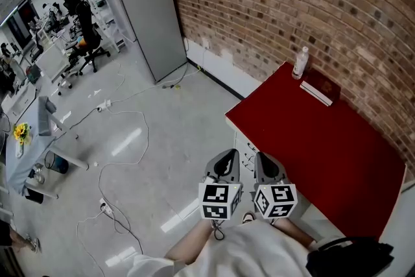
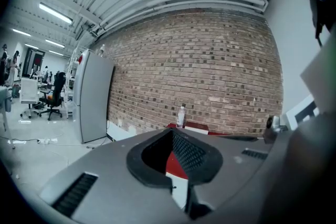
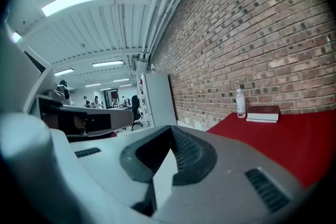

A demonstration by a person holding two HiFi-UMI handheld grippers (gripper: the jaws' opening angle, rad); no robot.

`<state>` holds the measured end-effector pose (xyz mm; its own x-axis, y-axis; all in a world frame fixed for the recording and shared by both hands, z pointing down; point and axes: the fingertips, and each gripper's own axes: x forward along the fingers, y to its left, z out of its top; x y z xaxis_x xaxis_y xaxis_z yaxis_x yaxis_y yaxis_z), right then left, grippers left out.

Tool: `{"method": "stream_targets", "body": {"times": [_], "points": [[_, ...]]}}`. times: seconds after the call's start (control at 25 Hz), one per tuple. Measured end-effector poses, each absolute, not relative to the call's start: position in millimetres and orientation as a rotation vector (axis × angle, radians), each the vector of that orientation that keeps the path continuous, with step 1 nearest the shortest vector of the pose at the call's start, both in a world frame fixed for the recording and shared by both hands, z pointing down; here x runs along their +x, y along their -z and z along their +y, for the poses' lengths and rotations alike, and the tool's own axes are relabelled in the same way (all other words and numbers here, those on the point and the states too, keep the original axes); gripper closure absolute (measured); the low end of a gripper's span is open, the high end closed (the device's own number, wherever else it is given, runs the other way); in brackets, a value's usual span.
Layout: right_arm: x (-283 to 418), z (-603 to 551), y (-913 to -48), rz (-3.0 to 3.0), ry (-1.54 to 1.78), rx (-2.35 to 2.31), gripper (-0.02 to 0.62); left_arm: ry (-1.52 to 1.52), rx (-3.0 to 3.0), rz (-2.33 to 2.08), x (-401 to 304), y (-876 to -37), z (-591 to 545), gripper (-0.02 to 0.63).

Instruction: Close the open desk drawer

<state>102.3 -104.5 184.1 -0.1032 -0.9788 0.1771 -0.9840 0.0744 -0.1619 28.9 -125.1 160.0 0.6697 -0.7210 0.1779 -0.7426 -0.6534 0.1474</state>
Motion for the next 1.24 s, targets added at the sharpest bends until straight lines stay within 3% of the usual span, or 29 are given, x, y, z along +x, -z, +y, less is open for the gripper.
{"method": "stream_targets", "body": {"times": [1.24], "points": [[133.8,-84.5,-190.9,-2.253,-0.384,2.084,0.597,-0.193,2.664,-1.139,64.4,-175.2,-104.6,0.598]]}}
